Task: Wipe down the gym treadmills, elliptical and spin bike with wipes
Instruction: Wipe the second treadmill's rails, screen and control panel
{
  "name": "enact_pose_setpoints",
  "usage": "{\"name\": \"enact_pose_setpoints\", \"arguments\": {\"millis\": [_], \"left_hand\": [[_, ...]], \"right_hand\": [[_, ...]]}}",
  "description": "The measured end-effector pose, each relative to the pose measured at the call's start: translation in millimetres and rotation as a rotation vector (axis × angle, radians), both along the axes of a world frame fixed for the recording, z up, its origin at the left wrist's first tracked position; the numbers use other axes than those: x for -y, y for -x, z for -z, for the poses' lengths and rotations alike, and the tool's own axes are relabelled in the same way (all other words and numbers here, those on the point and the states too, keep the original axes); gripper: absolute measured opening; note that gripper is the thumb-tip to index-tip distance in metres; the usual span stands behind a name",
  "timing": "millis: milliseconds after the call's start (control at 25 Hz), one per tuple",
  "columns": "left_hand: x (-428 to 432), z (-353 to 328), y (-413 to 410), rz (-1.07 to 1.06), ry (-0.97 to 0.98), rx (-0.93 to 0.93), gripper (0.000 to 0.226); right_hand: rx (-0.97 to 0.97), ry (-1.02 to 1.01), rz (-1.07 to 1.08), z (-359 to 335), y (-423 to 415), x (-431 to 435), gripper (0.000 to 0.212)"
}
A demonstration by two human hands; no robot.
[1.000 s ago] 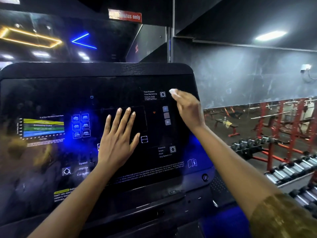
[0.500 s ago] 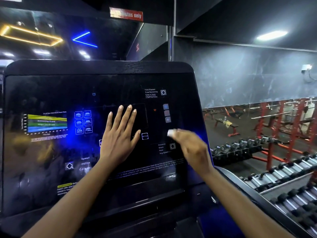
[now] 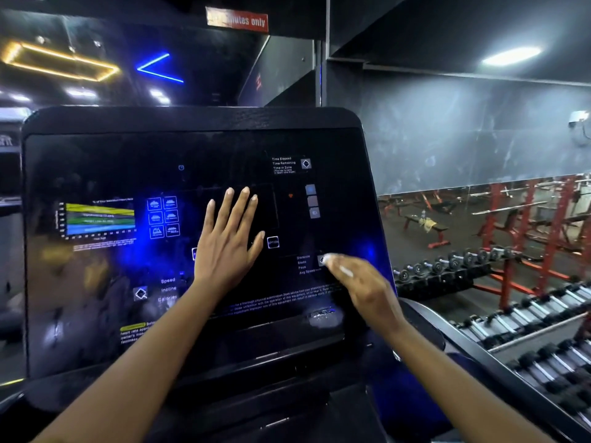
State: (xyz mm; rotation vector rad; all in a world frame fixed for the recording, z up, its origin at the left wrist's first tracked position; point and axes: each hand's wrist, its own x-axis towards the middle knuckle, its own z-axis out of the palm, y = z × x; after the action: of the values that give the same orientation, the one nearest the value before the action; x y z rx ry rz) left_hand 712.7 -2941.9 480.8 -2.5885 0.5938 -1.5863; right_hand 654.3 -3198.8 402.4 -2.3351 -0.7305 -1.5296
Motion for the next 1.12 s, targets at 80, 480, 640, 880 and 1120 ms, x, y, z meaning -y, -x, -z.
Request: {"name": "enact_pose_setpoints", "arguments": {"millis": [80,480,640,880,1120], "left_hand": [[-1,4,4,0.012,0.005,-0.016,0.063],[-38,68,45,0.028,-0.061,-0.045,0.061],[-40,72,46,0.008,-0.071,-0.039,0.061],[-40,75,45,0.001,-0.074,-0.050,0.062],[-39,76,47,0.002,-0.058,-0.027,0.062]], "right_hand": [[-0.057,0.068,-0.058,33,22,-4,0.032],[0.070,-0.078,0.090,-79,-30,-32,0.041],[0.059,0.039,0.020,-26,-10,-47,0.044],[-0.030,0.234,-0.119,36,26,-48,0.035],[0.140,-0.084,-0.097,-106,-30,-77,0.036]]}}
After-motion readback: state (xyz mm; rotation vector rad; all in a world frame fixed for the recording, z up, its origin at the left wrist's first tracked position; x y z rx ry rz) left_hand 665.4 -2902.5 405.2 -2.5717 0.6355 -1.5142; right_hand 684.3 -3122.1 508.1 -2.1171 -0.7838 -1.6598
